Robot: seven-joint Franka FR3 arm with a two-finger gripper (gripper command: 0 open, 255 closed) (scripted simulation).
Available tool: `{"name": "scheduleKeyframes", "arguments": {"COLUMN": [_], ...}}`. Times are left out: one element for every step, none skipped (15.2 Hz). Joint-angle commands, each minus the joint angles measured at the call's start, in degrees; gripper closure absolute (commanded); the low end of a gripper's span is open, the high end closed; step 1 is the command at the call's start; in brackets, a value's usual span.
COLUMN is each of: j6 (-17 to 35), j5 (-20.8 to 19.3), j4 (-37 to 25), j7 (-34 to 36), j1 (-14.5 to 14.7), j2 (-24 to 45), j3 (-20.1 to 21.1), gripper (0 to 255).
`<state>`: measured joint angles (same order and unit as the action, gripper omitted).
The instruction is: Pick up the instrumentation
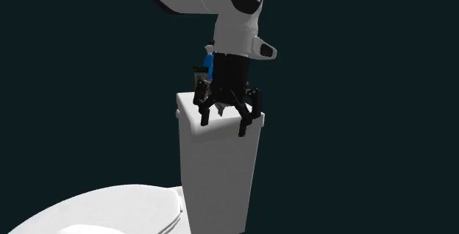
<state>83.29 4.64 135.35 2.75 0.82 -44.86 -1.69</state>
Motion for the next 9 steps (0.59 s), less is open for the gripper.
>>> {"name": "scheduleKeyframes", "arguments": {"j6": [0.00,1.11,2.15,3.11,4.00,4.81,5.56,6.24,6.84], "j5": [0.00,-0.10,-0.19,-0.26,-0.33,-0.39,-0.44,-0.49,-0.53], "j4": [0.00,-1.33,-2.73,-4.17,-5.68,-7.23,-8.84,-10.49,-12.19], "j7": [0.00,-1.13,-2.25,-3.35,-4.44,-5.52,-6.58,-7.63,-8.66], "j1": [0.00,0.62,1.23,1.83,2.41,2.98,3.53,4.08,4.61], "j2": [0.00,2.10,4.18,6.24,8.27,10.28,12.27,14.23,16.18], "j3": [0.00,0.05,0.11,0.17,0.27,0.38,0.50,0.64,0.79], "gripper": [0,0,0,0,0,0,0,0,0]}}
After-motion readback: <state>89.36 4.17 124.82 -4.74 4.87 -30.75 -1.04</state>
